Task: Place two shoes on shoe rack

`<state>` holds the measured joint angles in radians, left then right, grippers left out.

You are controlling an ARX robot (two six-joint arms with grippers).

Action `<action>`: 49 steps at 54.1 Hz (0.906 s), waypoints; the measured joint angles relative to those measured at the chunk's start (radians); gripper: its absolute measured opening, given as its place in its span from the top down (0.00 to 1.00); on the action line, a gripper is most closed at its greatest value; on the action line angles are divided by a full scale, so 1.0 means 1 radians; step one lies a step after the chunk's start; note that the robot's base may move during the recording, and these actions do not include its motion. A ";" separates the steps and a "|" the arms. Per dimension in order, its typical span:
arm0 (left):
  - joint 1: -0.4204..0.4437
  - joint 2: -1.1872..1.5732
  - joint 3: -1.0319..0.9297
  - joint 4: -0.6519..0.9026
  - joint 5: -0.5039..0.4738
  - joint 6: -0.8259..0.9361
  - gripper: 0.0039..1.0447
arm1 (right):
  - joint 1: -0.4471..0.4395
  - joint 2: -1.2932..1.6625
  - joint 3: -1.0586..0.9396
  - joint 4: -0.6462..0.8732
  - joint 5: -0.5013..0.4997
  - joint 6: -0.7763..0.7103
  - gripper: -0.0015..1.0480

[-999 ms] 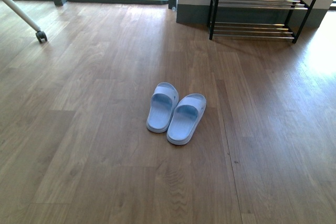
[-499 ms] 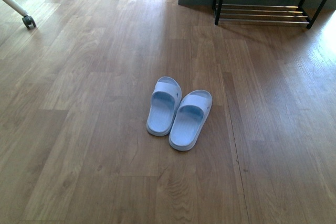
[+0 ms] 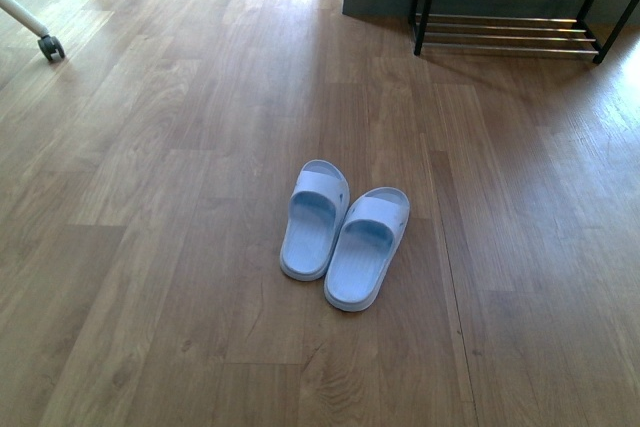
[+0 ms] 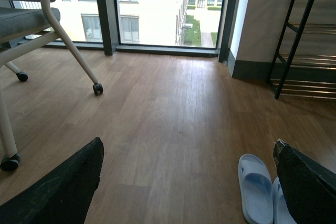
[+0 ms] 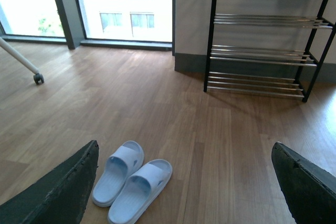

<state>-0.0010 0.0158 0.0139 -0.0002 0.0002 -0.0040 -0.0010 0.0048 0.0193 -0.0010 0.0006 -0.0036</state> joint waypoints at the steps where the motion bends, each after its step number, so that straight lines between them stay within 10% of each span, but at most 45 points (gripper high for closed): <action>1: 0.000 0.000 0.000 0.000 0.000 0.000 0.09 | 0.000 0.000 0.000 0.000 0.000 0.000 0.09; 49: 0.000 0.000 0.000 0.000 0.002 0.000 0.09 | 0.000 0.000 0.000 0.000 0.004 0.001 0.09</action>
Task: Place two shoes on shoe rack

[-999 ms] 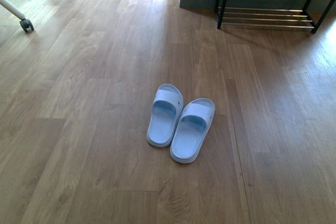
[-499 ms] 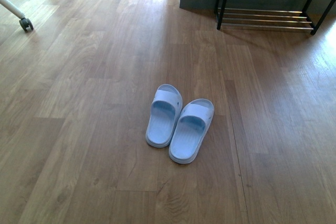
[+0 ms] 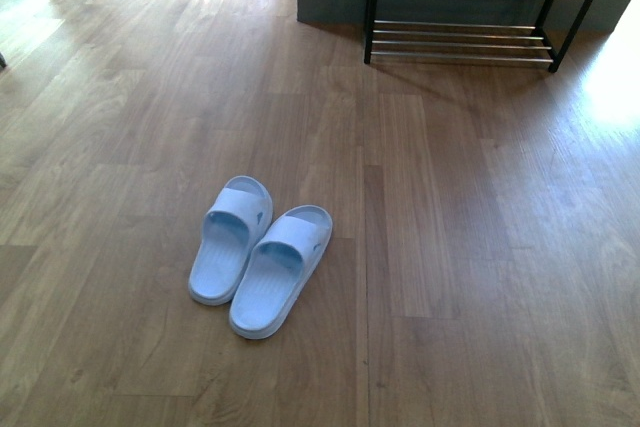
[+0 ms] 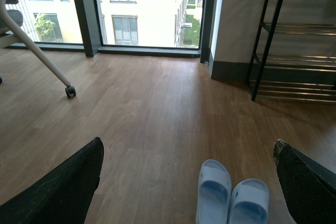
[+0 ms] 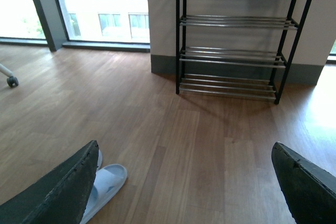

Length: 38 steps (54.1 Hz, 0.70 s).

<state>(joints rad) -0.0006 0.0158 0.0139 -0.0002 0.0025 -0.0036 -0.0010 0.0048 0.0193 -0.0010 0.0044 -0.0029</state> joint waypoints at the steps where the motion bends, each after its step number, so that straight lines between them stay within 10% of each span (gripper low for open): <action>1: 0.000 0.000 0.000 0.000 0.000 0.000 0.09 | 0.000 0.000 0.000 0.000 0.000 0.000 0.09; 38: 0.000 0.000 0.000 0.000 -0.002 0.000 0.09 | 0.001 -0.001 0.000 0.000 -0.002 0.000 0.09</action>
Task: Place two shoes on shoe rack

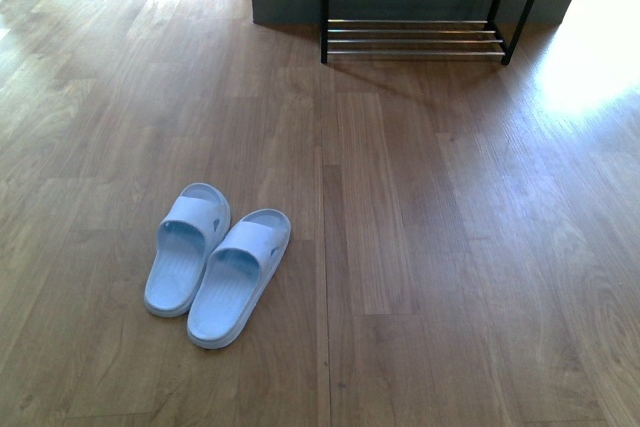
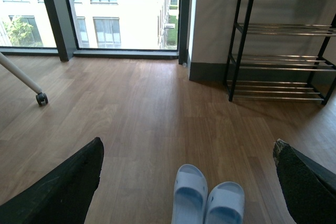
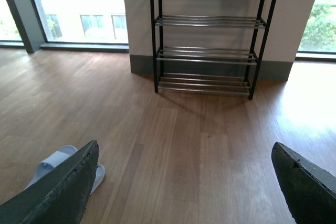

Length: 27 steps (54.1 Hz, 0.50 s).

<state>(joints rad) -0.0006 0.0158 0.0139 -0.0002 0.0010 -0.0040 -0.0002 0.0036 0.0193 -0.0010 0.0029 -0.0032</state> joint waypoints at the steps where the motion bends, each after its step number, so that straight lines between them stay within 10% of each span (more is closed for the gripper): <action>1: 0.000 0.000 0.000 0.000 0.000 0.000 0.09 | 0.000 0.000 0.000 0.000 0.000 0.000 0.09; 27: 0.000 0.000 0.000 0.000 -0.002 0.000 0.09 | 0.000 0.001 0.000 0.000 -0.003 0.000 0.09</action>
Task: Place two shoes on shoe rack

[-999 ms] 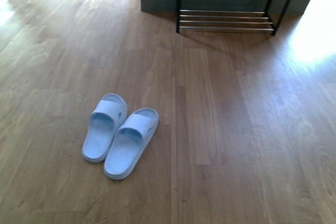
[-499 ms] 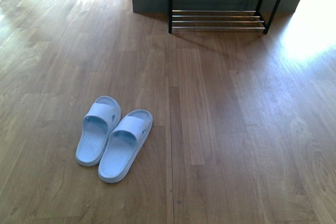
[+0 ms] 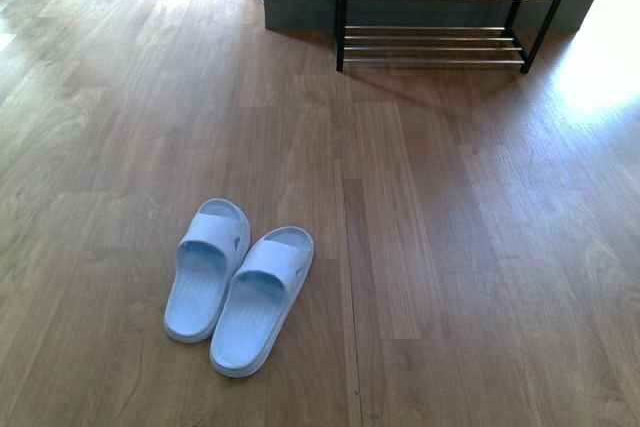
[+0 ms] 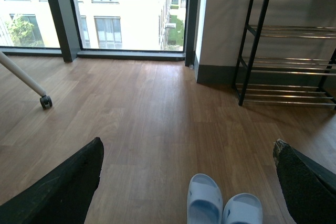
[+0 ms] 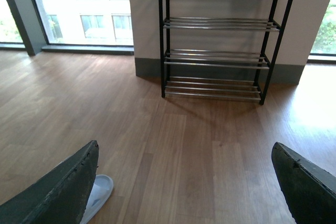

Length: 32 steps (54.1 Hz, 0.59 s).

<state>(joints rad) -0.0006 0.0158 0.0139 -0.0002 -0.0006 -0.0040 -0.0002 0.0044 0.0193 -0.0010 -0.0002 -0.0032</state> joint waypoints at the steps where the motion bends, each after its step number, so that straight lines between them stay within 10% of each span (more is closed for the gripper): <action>1: 0.000 0.000 0.000 0.000 0.000 0.000 0.09 | 0.000 0.000 0.000 0.000 0.000 0.000 0.09; 8: 0.002 0.013 0.005 -0.018 0.005 -0.024 0.09 | 0.000 0.000 0.000 0.000 0.000 0.000 0.09; 16: 0.085 0.428 0.208 -0.522 0.135 -0.527 0.09 | 0.000 0.000 0.000 0.000 0.000 0.000 0.09; 32: 0.073 0.945 0.209 -0.285 0.163 -0.714 0.09 | 0.000 0.000 0.000 0.000 0.000 0.000 0.09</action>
<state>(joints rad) 0.0727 0.9611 0.2230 -0.2848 0.1627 -0.7177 -0.0002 0.0048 0.0193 -0.0010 -0.0002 -0.0032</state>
